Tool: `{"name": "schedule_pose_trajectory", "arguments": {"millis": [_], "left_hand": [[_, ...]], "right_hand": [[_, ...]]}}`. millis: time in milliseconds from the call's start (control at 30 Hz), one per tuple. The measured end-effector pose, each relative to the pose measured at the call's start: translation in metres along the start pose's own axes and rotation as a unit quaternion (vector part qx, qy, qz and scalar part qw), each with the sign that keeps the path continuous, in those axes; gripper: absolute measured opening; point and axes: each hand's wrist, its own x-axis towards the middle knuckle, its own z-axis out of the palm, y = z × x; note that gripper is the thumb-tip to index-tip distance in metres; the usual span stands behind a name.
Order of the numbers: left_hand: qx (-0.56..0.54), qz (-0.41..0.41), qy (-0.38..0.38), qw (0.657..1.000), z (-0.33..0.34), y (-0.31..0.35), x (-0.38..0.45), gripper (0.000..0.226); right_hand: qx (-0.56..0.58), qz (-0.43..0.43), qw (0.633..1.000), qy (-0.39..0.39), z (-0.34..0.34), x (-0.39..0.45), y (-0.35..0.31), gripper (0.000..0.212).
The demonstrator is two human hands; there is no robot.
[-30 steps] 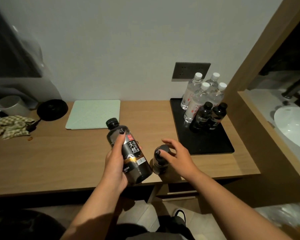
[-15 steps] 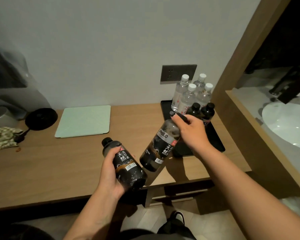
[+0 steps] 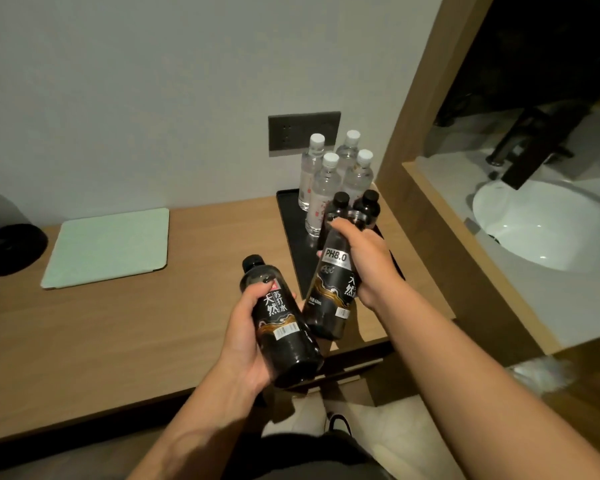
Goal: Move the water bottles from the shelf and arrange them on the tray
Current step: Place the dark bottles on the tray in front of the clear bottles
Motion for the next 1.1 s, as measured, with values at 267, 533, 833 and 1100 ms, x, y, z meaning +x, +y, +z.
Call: {"name": "schedule_pose_trajectory", "arguments": {"millis": [267, 533, 833, 1100], "left_hand": [[-0.017, -0.048, -0.029, 0.998, 0.048, -0.038, 0.035, 0.056], [-0.012, 0.001, 0.054, 0.998, 0.086, -0.078, 0.081, 0.053], [-0.025, 0.000, 0.135, 0.991, 0.071, -0.075, 0.105, 0.068], [-0.079, 0.055, 0.181, 0.979, 0.049, -0.047, 0.114, 0.040]], "right_hand": [[-0.058, 0.008, 0.998, 0.016, -0.059, 0.049, -0.006, 0.050], [-0.084, 0.027, 0.996, 0.000, -0.118, 0.094, -0.017, 0.043], [-0.039, 0.063, 0.996, 0.057, -0.134, 0.126, 0.003, 0.052], [-0.190, -0.062, 0.977, 0.078, -0.086, 0.157, 0.021, 0.055]]}}
